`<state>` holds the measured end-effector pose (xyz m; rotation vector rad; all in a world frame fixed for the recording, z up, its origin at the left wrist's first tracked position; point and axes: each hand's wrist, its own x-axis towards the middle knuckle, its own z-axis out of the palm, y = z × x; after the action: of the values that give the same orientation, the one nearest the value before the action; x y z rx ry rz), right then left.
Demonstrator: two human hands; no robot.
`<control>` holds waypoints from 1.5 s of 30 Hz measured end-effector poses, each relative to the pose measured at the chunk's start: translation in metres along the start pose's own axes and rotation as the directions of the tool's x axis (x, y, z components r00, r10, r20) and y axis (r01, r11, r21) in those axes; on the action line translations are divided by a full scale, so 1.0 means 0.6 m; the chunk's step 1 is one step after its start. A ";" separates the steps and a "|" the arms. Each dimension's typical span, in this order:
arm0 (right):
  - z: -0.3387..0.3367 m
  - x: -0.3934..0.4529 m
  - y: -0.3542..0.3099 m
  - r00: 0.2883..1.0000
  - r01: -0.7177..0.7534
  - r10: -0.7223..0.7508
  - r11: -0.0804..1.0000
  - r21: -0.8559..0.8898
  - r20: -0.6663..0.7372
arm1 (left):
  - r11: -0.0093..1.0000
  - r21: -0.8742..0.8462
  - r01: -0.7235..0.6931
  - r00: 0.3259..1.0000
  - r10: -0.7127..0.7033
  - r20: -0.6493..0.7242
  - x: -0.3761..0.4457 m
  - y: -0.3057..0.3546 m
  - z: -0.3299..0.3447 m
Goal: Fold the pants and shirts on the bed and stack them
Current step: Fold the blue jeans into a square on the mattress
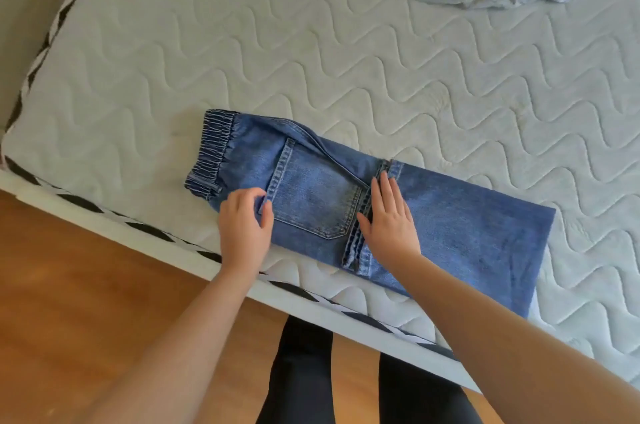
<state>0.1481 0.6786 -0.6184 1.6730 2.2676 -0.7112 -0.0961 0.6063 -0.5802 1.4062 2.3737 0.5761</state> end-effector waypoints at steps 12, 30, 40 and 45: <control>0.011 0.019 -0.005 0.993 -0.025 0.033 0.998 -0.065 0.116 | 0.755 -0.162 0.635 0.747 -0.548 0.377 0.172 -0.144 -0.062; -0.047 0.024 0.037 0.976 -0.107 -0.014 0.840 0.532 0.218 | 0.810 -0.454 0.371 0.724 0.055 0.688 0.098 0.135 -0.249; -0.114 -0.048 0.171 0.948 -0.241 0.233 0.080 0.967 0.217 | 0.965 -0.261 -0.034 0.448 0.248 0.859 0.038 0.353 -0.140; -0.102 -0.116 0.267 0.891 -0.246 0.344 -0.185 0.952 0.297 | 0.969 -0.236 -0.077 0.425 0.246 0.871 -0.035 0.451 0.045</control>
<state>0.3274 0.6886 -0.5728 2.5419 0.7461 -2.6987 0.1300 0.7097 -0.4685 1.3648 1.2785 -0.0188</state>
